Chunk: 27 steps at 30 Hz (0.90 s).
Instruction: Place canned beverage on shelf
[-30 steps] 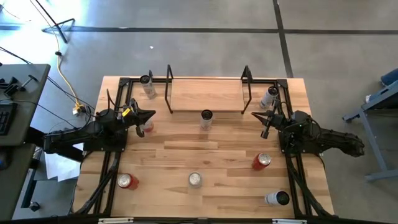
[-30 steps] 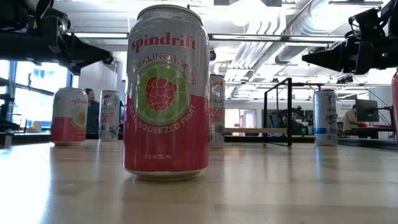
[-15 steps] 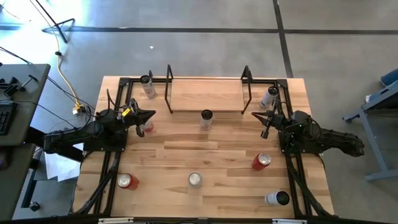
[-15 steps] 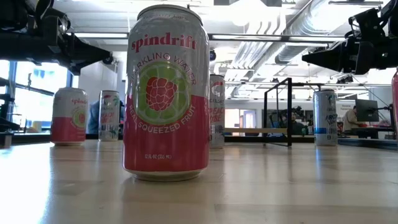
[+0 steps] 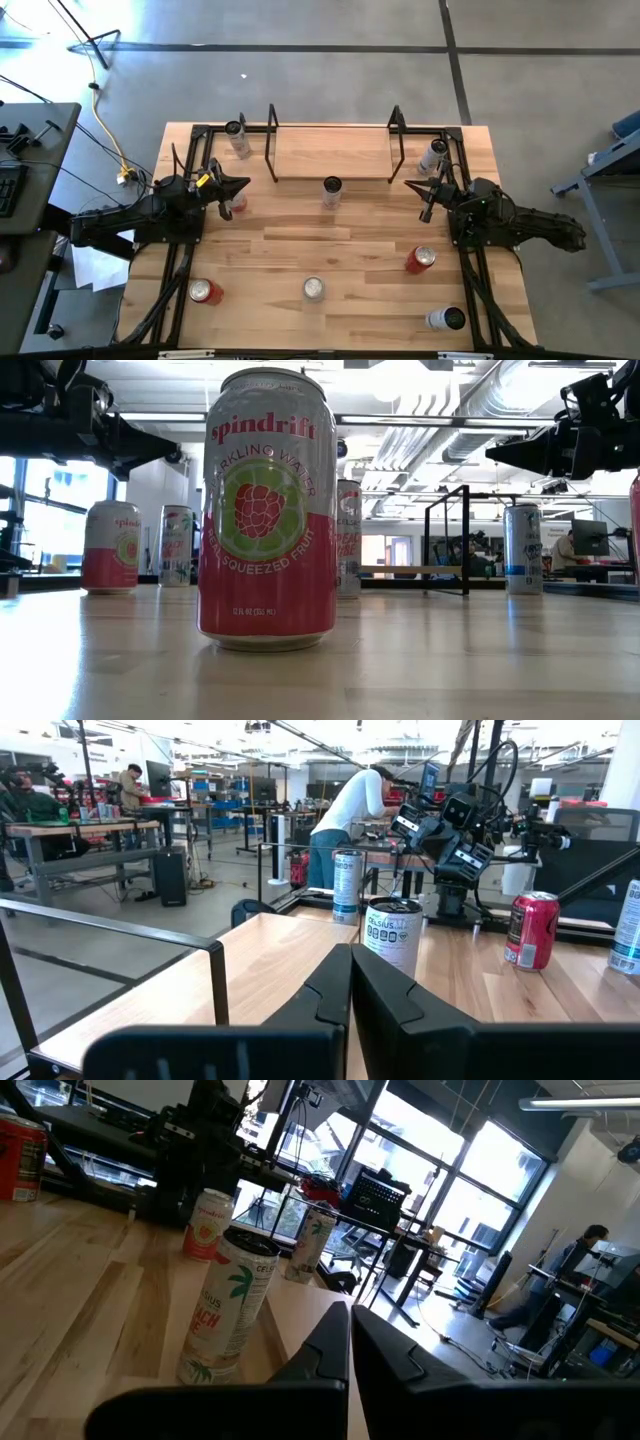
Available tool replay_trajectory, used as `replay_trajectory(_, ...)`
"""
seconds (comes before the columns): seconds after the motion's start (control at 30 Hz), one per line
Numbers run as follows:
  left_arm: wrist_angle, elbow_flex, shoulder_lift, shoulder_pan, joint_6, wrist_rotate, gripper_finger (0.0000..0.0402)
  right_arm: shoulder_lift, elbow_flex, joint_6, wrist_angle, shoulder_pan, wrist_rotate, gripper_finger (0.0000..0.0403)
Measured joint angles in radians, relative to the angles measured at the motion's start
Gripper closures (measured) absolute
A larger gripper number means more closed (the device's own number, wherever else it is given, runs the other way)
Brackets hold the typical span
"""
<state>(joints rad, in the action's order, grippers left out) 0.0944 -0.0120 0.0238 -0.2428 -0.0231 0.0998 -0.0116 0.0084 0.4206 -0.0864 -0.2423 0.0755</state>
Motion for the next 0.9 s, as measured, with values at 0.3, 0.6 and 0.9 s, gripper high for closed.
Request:
replay_trajectory(0.3,0.0,0.0,0.0,0.0,0.137,0.002,0.0398,0.0,0.0,0.007,0.0,-0.001,0.079,0.0402)
replay_trajectory(0.6,0.0,0.0,0.0,0.002,-0.072,-0.001,0.0398,0.0,0.0,0.007,0.0,-0.001,0.079,0.0402)
replay_trajectory(0.9,0.016,0.0,0.0,0.002,-0.152,-0.001,0.0398,0.0,0.0,0.007,0.0,-0.001,-0.015,0.0402)
